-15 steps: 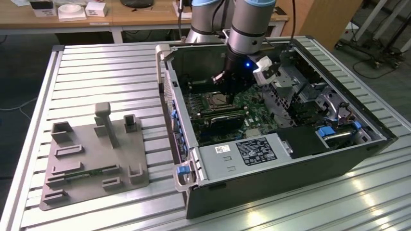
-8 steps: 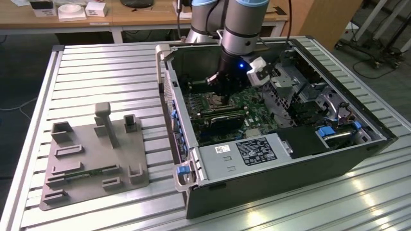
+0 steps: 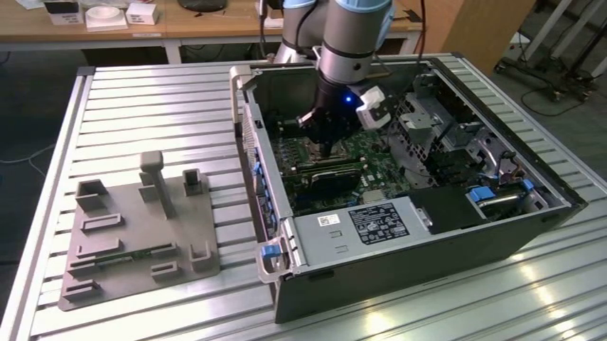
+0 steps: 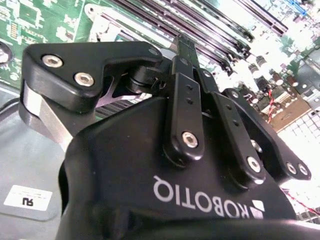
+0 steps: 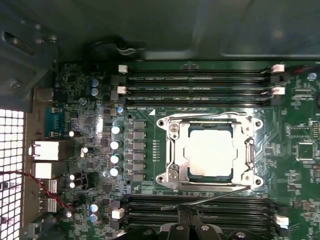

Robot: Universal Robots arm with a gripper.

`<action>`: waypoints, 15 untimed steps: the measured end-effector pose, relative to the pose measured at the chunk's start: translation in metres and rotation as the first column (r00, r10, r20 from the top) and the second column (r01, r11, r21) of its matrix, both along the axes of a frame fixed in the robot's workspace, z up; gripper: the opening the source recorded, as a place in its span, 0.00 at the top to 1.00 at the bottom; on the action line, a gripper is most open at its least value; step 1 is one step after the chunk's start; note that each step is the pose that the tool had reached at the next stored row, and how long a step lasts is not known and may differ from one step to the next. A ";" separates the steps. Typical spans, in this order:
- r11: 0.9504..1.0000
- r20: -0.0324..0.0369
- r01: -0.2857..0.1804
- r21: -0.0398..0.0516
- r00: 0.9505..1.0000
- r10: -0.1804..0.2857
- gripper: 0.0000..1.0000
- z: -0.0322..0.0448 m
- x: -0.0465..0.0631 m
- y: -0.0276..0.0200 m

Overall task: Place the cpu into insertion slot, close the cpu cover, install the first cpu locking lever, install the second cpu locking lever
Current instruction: 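Install the second cpu locking lever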

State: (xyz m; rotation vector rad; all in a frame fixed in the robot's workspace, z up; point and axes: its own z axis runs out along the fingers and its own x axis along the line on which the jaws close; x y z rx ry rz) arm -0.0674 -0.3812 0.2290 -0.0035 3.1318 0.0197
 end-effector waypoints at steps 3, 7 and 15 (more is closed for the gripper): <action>1.000 -0.003 0.000 0.000 1.000 0.000 0.90 -0.0018 -0.003 0.0000; 1.000 -0.008 -0.002 0.000 1.000 0.002 0.90 -0.0042 -0.007 0.0001; 1.000 -0.019 -0.029 0.000 0.999 0.029 0.90 -0.0076 -0.011 0.0007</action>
